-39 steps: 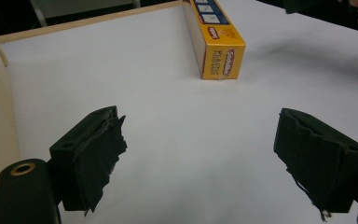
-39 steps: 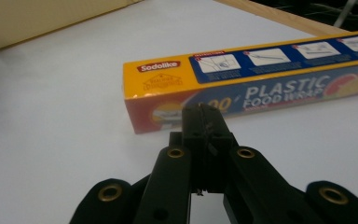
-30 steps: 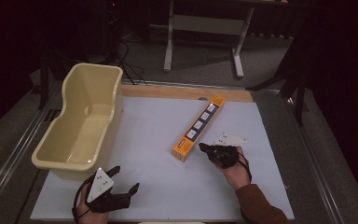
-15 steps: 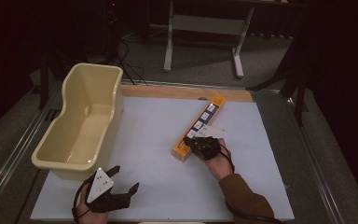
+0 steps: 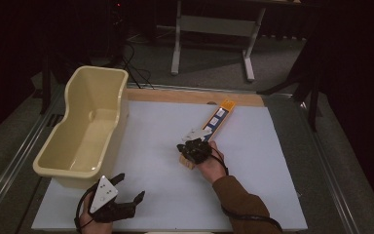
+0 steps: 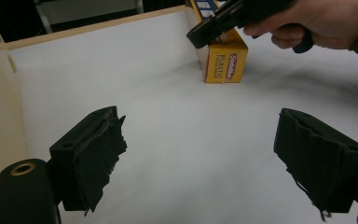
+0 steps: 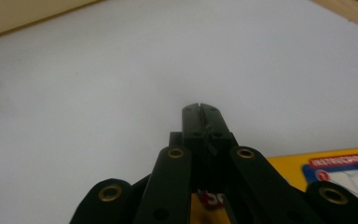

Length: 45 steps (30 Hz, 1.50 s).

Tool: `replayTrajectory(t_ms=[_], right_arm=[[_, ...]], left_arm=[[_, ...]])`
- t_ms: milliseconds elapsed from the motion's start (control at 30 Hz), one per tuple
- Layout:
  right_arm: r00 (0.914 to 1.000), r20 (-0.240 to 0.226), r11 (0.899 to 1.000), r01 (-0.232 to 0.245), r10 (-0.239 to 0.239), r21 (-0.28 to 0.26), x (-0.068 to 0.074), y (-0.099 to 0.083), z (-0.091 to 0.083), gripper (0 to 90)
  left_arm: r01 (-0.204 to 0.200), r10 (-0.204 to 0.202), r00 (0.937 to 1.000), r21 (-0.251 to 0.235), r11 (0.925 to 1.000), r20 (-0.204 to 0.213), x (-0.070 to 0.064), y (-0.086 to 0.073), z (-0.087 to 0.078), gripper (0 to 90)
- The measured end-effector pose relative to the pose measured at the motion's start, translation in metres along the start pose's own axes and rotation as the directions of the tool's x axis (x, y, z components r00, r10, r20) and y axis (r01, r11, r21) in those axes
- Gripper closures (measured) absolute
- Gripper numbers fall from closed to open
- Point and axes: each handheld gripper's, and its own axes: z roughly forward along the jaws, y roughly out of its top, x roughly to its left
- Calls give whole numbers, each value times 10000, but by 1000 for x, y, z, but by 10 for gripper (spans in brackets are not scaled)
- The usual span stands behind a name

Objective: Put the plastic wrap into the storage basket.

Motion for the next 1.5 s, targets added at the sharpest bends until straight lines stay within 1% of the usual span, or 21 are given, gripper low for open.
replayTrajectory(t_ms=[100, 167, 200, 333, 433, 533, 667, 700, 767, 867, 900, 967, 1067, 1100, 1133, 1300, 1333, 1367, 1433, 1467, 1500], right_arm=[[9999, -81, 9998, -72, 73, 164, 3, 2, 6, 900], [9999, -136, 9992, 3, 2, 392, 7, 3, 9, 900], [9998, -6, 9988, 180, -180, 465, 10, 2, 10, 900], [9998, 81, 9976, 180, -185, 664, 11, 4, 10, 900], [9986, 109, 9923, 509, -525, 1131, 12, 4, 5, 900], [9983, 72, 9897, 563, -578, 1313, 12, 2, 1, 900], [9973, -49, 9820, 733, -735, 1742, 9, -8, -15, 900], [9973, -49, 9820, 733, -735, 1742, 9, -8, -15, 900], [9954, -64, 9764, 950, -956, 1941, 5, -18, -29, 900], [9946, -26, 9711, 1015, -1034, 2158, 0, -31, -45, 900], [9946, -26, 9711, 1015, -1034, 2158, 0, -31, -45, 900], [9930, 135, 9656, 1107, -1171, 2355, -8, -46, -63, 900], [9908, 444, 9595, 1123, -1279, 2584, -17, -60, -80, 900], [9908, 444, 9595, 1123, -1279, 2584, -17, -60, -80, 900], [9917, 672, 9610, 881, -1093, 2621, -25, -71, -91, 900], [9917, 1247, 9643, -18, -324, 2649, -58, -99, -117, 900], [9917, 1247, 9643, -18, -324, 2649, -58, -99, -117, 900], [9856, 1691, 9610, -500, 34, 2719, -76, -112, -127, 900], [9799, 1952, 9583, -930, 400, 2704, -89, -120, -133, 899], [9799, 1952, 9583, -930, 400, 2704, -89, -120, -133, 899], [9780, 1991, 9568, -1148, 618, 2670, -95, -123, -136, 899]], left_arm=[[2, -2, 10000, -11, 10000, 4, -1, 0, 0, 152], [0, 0, 10000, -4, 10000, 4, -1, 0, 0, 153], [0, 0, 10000, -4, 10000, 4, -1, 0, 0, 152], [0, 0, 10000, -24, 10000, -7, -1, 0, -1, 153], [-12, 12, 10000, -47, 10000, -35, -1, -1, -2, 152], [16, -16, 10000, -50, 10000, -58, -1, -1, -2, 152], [-6, 5, 9999, -29, 10000, -101, -1, -1, -3, 152], [-6, 5, 9999, -29, 10000, -101, -1, -1, -3, 152], [-23, 22, 9999, -38, 10000, -110, -1, -1, -3, 152], [-18, 18, 9999, -32, 10000, -124, -2, -1, -2, 152], [-18, 18, 9999, -32, 10000, -124, -2, -1, -2, 152], [-42, 41, 9999, -22, 10000, -104, -2, -1, -2, 152], [-35, 35, 9999, -16, 10000, -115, -3, -1, -1, 153], [-35, 35, 9999, -16, 10000, -115, -3, -1, -1, 152], [-45, 45, 9999, -13, 10000, -114, -3, -1, -1, 152], [-31, 31, 9999, 7, 10000, -141, -3, -1, 0, 152], [-22, 22, 9999, -4, 10000, -136, -2, -1, 0, 152], [-29, 29, 9999, 1, 10000, -142, -2, -1, 0, 153], [-42, 42, 9999, 11, 10000, -152, -2, -1, 0, 152], [-44, 44, 9999, 21, 10000, -147, -2, -1, 1, 152], [-27, 28, 9999, 34, 10000, -153, -2, -1, 1, 152]])
